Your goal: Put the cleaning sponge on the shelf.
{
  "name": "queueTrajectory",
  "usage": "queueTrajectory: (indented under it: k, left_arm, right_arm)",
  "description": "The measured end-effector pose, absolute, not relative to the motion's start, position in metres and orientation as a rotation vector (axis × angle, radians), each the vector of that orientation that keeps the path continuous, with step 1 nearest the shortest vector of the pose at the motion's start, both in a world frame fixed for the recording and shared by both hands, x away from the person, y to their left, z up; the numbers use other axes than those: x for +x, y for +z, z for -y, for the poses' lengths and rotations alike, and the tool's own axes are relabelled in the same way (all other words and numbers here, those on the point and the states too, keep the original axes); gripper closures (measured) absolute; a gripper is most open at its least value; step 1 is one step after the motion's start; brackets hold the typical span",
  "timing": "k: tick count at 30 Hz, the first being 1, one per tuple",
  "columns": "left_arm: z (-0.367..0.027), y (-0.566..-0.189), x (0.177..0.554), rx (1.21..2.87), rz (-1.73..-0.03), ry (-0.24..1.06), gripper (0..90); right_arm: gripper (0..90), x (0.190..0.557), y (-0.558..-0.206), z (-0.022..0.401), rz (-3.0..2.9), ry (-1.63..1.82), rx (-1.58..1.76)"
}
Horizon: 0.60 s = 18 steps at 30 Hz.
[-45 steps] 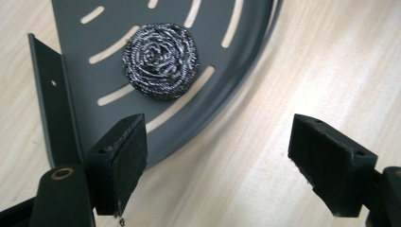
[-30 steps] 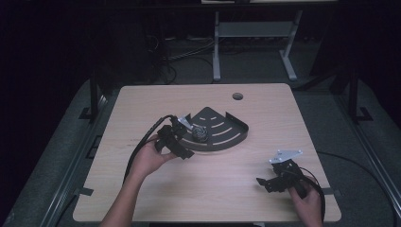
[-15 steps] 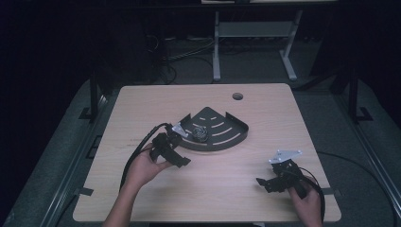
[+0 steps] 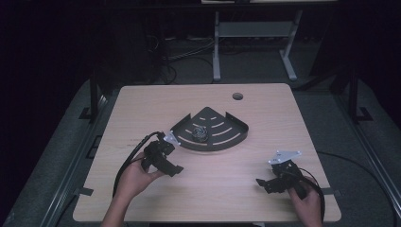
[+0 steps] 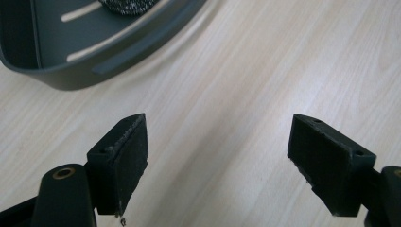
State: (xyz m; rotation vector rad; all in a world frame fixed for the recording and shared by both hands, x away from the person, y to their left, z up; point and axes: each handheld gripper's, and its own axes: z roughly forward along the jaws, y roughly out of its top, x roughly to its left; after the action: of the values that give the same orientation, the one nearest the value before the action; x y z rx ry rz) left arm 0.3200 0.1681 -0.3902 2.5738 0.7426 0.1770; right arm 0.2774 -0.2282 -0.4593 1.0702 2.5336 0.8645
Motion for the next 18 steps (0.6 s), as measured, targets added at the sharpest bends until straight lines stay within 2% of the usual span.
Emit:
queueTrajectory:
  k: [18]
  left_arm:
    - [-0.184,-0.395,0.300,2.581,-0.751,0.199,20.6]
  right_arm:
    - [14.0,0.278,-0.459,0.229,-2.531,0.863,1.075]
